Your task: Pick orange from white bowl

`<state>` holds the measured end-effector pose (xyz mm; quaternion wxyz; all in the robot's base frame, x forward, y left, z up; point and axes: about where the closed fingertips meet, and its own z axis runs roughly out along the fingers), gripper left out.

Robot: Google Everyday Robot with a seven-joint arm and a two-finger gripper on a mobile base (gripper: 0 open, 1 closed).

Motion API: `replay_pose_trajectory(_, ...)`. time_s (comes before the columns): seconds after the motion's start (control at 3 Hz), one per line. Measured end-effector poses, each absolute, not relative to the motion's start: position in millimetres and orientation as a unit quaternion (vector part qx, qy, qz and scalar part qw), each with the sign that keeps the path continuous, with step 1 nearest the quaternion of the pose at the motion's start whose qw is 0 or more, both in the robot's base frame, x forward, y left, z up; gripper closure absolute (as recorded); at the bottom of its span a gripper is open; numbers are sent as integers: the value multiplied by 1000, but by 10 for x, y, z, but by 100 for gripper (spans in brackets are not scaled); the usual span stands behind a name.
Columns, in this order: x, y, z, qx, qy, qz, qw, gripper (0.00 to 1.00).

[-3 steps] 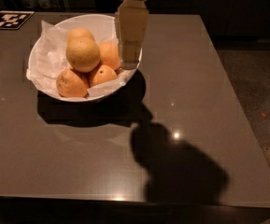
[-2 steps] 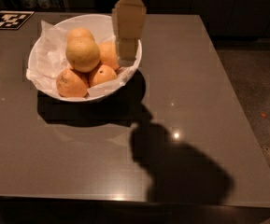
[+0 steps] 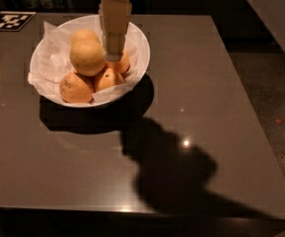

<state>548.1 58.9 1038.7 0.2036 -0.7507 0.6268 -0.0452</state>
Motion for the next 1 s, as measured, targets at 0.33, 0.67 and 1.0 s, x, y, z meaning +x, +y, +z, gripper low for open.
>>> replay_pose_trajectory(0.33, 5704, 761, 10259, -749, 634, -26, 191, 8)
replay_pose_trajectory(0.67, 5843, 856, 10098, -745, 644, -4, 177, 17)
replay_pose_trajectory(1.0, 5907, 994, 9947, -746, 645, 17, 164, 18)
